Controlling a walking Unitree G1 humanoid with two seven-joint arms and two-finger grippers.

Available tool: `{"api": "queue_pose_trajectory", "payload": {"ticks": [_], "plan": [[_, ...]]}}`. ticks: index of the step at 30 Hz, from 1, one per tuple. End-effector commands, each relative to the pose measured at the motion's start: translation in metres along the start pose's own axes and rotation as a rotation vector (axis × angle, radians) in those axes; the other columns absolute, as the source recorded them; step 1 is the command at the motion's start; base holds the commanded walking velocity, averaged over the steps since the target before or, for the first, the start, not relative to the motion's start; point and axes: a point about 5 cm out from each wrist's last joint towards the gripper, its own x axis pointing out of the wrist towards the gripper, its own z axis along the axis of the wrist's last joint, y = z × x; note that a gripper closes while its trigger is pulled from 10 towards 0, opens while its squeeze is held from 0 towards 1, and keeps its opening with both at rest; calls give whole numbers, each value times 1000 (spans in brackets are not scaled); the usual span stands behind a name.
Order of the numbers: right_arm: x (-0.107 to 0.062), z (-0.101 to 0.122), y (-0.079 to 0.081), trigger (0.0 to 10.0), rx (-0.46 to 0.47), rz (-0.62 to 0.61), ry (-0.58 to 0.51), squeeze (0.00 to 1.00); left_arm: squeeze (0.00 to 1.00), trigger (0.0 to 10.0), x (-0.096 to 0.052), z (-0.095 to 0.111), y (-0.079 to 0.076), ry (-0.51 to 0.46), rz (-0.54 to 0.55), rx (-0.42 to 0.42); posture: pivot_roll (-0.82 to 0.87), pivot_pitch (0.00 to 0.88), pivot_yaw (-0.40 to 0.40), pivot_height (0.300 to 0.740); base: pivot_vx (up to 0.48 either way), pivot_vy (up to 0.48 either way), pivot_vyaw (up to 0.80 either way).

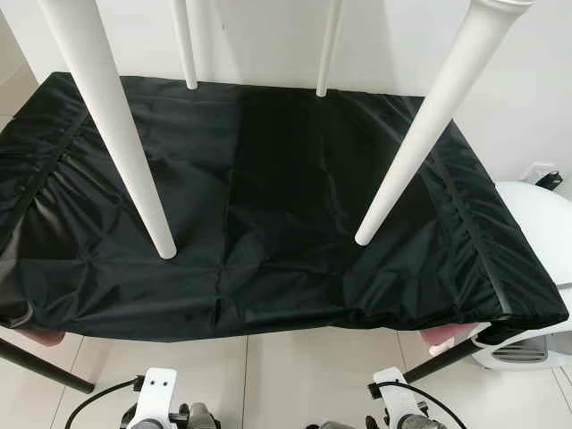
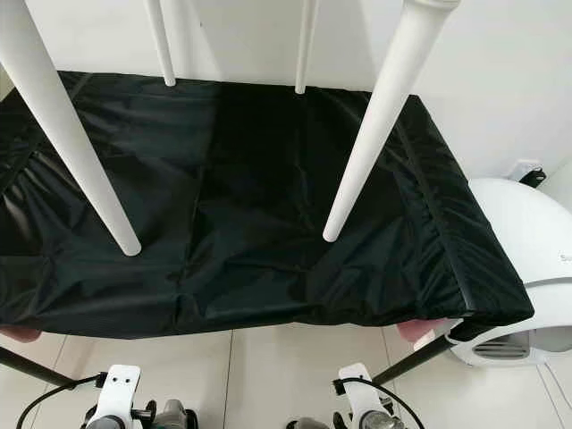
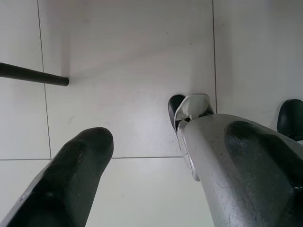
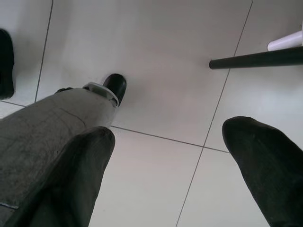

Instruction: Building children table

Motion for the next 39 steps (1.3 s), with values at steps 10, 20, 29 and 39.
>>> {"api": "queue_pose_trajectory", "payload": {"ticks": [10, 20, 29, 39], "plan": [[0, -1, 1, 10000, -8, 9, 14, 0, 0, 10000, -3, -14, -11, 57, -54, 6, 127, 125, -49, 740, 0, 0, 0], [1, 1, 2, 10000, -11, 9, 7, 0, 0, 10000, 0, -3, -15, 9, -61, -6, 124, 112, -45, 740, 0, 0, 0], [0, 0, 3, 10000, -7, 10, 8, 0, 0, 10000, 0, -3, -18, 1, -68, -3, 120, 88, -42, 740, 0, 0, 0], [0, -1, 3, 10000, -15, 8, 10, 0, 0, 10000, -1, -3, -16, -3, -70, 21, 123, 67, -36, 740, 0, 0, 0]]}}
